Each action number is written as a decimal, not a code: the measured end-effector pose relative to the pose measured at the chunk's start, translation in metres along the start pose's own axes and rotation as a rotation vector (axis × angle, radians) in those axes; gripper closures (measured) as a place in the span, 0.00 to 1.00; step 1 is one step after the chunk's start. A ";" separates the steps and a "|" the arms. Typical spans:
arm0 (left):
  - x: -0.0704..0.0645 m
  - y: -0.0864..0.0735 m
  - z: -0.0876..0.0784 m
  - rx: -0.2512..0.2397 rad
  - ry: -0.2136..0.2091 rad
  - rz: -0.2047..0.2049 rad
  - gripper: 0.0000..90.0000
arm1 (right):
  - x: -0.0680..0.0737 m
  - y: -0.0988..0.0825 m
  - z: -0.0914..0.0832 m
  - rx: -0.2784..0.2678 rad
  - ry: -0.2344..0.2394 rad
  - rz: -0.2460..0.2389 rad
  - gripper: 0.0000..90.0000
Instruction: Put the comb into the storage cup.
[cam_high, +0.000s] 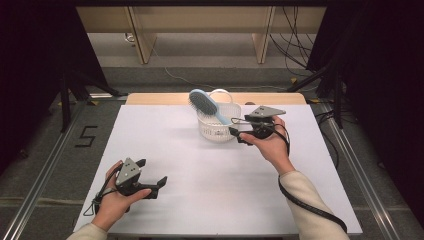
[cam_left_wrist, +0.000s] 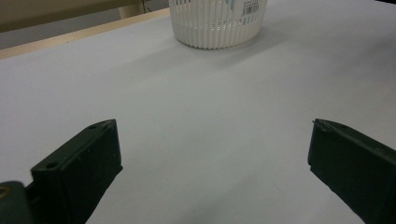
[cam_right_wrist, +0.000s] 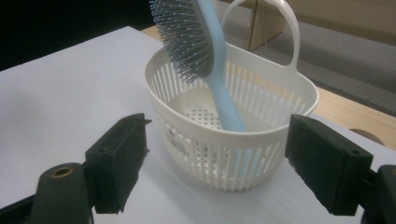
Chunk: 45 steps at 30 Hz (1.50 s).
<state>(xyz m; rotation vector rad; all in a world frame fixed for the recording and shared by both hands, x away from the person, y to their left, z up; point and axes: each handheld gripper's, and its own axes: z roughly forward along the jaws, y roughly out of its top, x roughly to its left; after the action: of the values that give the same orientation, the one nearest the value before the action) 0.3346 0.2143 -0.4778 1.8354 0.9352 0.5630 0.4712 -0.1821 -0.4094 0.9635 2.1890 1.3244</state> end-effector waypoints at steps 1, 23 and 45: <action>0.000 0.000 0.000 0.000 0.000 0.000 0.02 | 0.000 -0.001 -0.001 0.002 0.001 -0.002 0.24; 0.000 0.000 0.000 -0.002 0.002 0.000 0.02 | -0.001 -0.022 -0.028 0.008 -0.002 -0.003 0.24; 0.000 0.000 -0.001 -0.004 0.005 0.000 0.02 | -0.003 -0.045 -0.059 0.011 -0.012 -0.017 0.23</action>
<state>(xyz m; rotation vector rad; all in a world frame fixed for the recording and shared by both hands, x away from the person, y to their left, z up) 0.3342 0.2144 -0.4771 1.8315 0.9364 0.5689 0.4191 -0.2339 -0.4215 0.9522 2.1933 1.2968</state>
